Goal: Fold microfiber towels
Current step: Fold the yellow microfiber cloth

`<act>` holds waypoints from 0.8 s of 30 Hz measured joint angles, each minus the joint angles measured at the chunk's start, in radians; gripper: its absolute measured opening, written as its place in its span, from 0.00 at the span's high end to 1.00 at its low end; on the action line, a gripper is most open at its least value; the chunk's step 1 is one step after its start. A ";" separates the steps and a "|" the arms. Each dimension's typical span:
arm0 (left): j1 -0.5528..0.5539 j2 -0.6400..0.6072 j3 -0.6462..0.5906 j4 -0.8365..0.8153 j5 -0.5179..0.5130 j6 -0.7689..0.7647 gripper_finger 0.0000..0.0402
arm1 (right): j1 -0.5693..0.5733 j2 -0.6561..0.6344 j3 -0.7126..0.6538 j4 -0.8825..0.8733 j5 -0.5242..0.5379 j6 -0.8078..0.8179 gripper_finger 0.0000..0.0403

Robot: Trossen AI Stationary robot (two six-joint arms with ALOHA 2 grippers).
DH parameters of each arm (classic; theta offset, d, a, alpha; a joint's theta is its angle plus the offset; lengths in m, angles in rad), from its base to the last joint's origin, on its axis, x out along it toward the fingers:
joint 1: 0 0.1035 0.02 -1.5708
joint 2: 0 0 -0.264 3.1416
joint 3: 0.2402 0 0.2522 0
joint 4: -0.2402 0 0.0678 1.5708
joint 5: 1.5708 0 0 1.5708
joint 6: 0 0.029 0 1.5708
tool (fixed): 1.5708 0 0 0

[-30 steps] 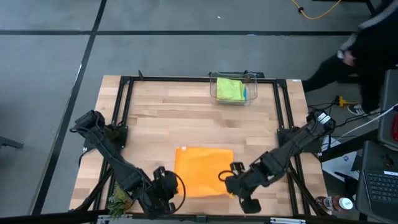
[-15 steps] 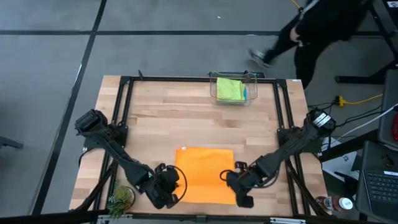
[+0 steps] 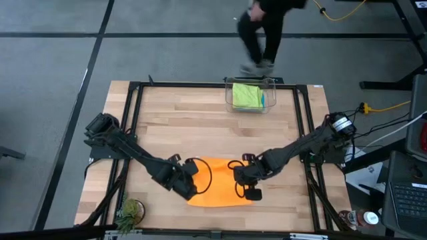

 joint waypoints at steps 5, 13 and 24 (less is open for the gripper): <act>0.054 0.005 0.001 -0.076 0.008 0.026 1.00 | -0.050 0.000 0.000 -0.041 0.123 -0.003 0.99; 0.101 0.009 -0.014 -0.099 0.031 0.091 1.00 | -0.075 0.000 -0.041 -0.049 0.146 0.041 0.99; 0.171 0.009 -0.014 -0.064 0.011 0.207 0.99 | -0.080 0.000 -0.076 -0.054 0.248 0.094 0.95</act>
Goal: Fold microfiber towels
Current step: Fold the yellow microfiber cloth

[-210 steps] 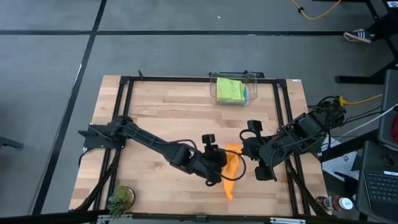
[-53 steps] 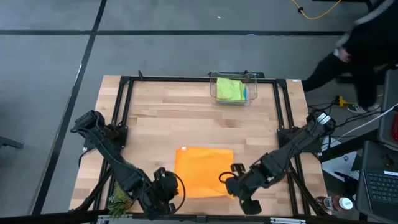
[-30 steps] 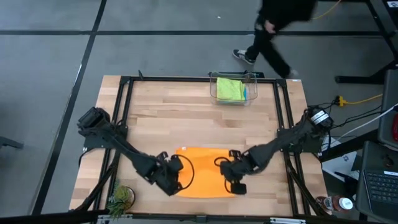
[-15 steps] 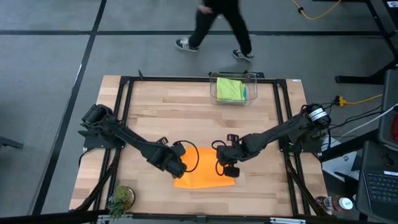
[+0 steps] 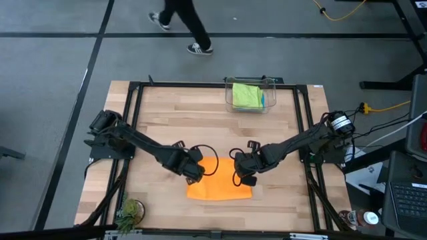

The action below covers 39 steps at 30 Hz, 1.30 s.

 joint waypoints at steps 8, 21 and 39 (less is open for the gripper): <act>0.038 0.000 -0.001 -0.025 0.048 0.002 0.81 | 0.000 0.000 0.000 -0.058 0.042 -0.028 0.81; -0.018 -0.002 0.050 -0.093 0.094 -0.038 0.66 | 0.019 0.000 0.071 -0.223 0.021 0.078 0.64; -0.255 -0.002 0.057 -0.038 0.055 -0.054 0.66 | 0.148 0.000 0.022 0.042 0.184 0.314 0.68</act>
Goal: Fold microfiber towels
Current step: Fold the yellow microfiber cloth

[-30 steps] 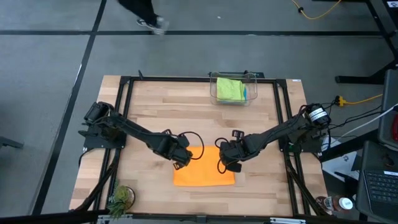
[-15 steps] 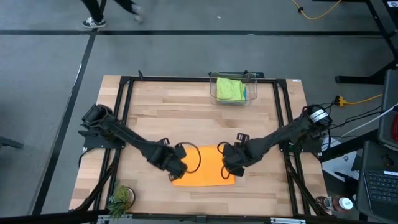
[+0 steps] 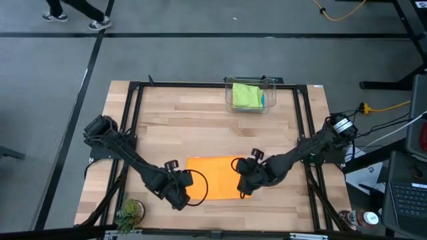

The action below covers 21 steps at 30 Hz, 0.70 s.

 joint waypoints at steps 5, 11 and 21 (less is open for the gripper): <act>-0.013 0.000 0.000 0.001 -0.001 0.000 0.67 | 0.000 0.000 0.001 0.151 0.018 -0.020 0.68; -0.012 0.000 0.000 0.001 -0.001 0.001 0.67 | 0.011 0.015 0.002 0.337 -0.065 -0.164 0.68; -0.007 -0.001 0.000 0.002 -0.001 0.001 0.67 | 0.002 0.148 0.000 0.406 -0.079 -0.160 0.68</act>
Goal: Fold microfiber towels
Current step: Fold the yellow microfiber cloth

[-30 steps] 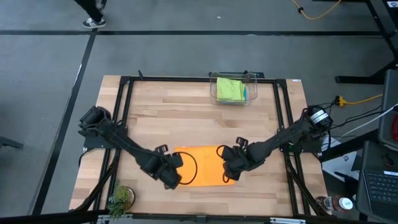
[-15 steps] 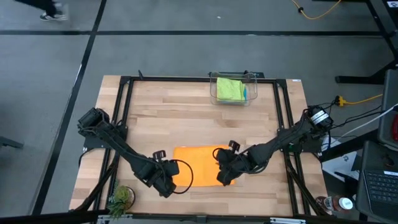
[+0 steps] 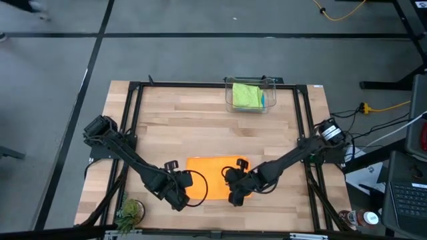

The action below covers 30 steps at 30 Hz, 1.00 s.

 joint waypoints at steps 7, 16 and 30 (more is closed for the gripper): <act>0.000 0.000 0.000 0.003 0.000 0.000 0.67 | -0.001 0.040 0.000 0.005 0.012 0.039 0.68; 0.000 0.000 0.000 0.005 0.000 0.000 0.67 | -0.001 0.107 0.000 0.126 0.222 0.205 0.68; 0.000 0.000 0.000 0.010 0.000 0.001 0.67 | -0.001 0.157 0.000 0.232 0.465 0.274 0.68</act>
